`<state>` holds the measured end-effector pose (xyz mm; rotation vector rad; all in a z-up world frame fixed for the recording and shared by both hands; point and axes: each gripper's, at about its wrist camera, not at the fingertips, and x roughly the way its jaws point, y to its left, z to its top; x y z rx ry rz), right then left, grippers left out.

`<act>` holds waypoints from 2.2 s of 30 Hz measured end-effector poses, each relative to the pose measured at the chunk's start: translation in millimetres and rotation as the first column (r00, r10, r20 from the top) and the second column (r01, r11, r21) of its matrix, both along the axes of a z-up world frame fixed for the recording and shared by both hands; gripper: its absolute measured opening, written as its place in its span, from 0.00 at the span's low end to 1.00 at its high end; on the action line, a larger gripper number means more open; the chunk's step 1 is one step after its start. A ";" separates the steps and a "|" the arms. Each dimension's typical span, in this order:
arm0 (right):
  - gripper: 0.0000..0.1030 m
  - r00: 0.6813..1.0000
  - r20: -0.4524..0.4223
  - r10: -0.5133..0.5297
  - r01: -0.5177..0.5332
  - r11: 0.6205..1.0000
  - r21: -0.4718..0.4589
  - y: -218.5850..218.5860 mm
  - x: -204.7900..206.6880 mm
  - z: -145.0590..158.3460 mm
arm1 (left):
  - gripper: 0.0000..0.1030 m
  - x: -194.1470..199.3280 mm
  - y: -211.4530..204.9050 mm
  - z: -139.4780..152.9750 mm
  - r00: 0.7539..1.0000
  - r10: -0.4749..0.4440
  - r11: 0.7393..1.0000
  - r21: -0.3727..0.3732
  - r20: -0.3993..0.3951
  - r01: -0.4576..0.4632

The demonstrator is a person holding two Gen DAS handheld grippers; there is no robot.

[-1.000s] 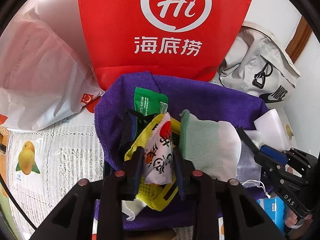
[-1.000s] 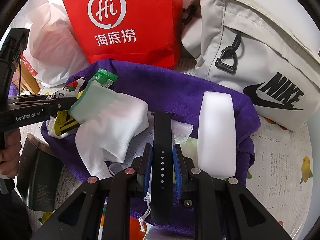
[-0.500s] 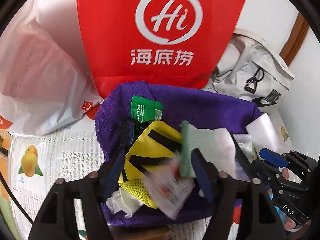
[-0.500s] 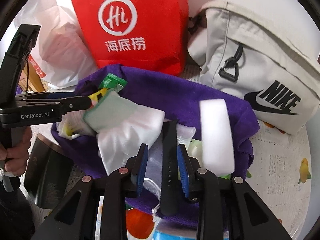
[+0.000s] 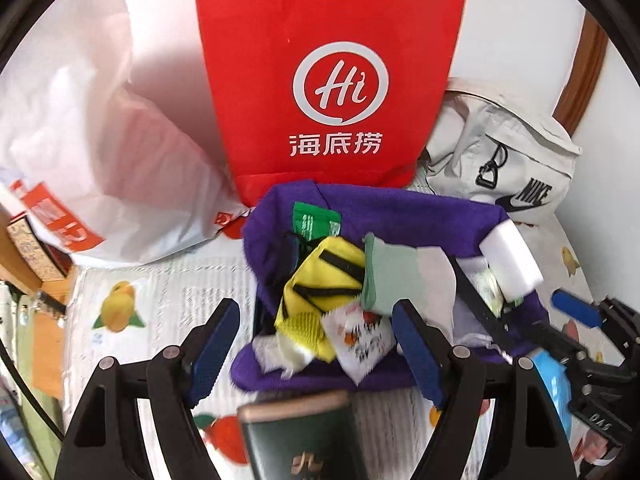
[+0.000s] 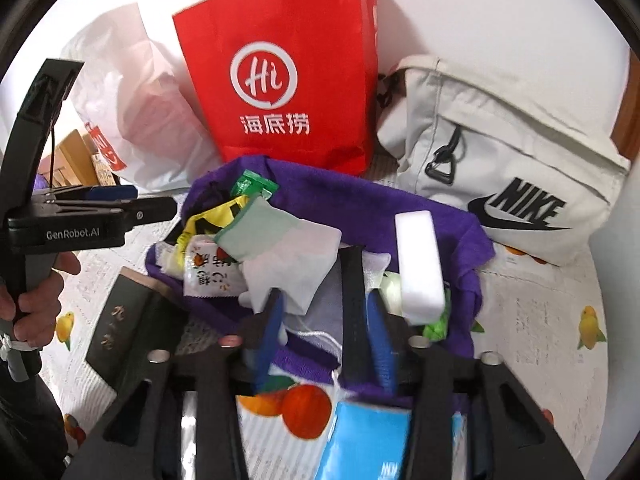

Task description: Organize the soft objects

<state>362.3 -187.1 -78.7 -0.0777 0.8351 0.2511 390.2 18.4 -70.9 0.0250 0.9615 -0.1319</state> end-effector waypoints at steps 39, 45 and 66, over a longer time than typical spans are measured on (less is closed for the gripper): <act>0.93 0.980 0.163 -0.113 0.103 0.992 0.066 -12.1 -270.7 59.8 | 0.95 -301.7 -6.5 91.9 0.985 0.085 0.996 -0.015 0.147 -0.083; 0.94 0.975 0.169 -0.142 0.135 0.990 0.048 -15.2 -290.2 51.7 | 0.96 -318.1 -13.6 82.0 0.985 0.073 0.996 -0.064 0.159 -0.063; 0.94 0.975 0.167 -0.147 0.140 0.989 0.051 -13.5 -308.4 42.8 | 0.96 -331.8 -16.3 70.3 0.981 0.093 0.996 -0.034 0.168 -0.088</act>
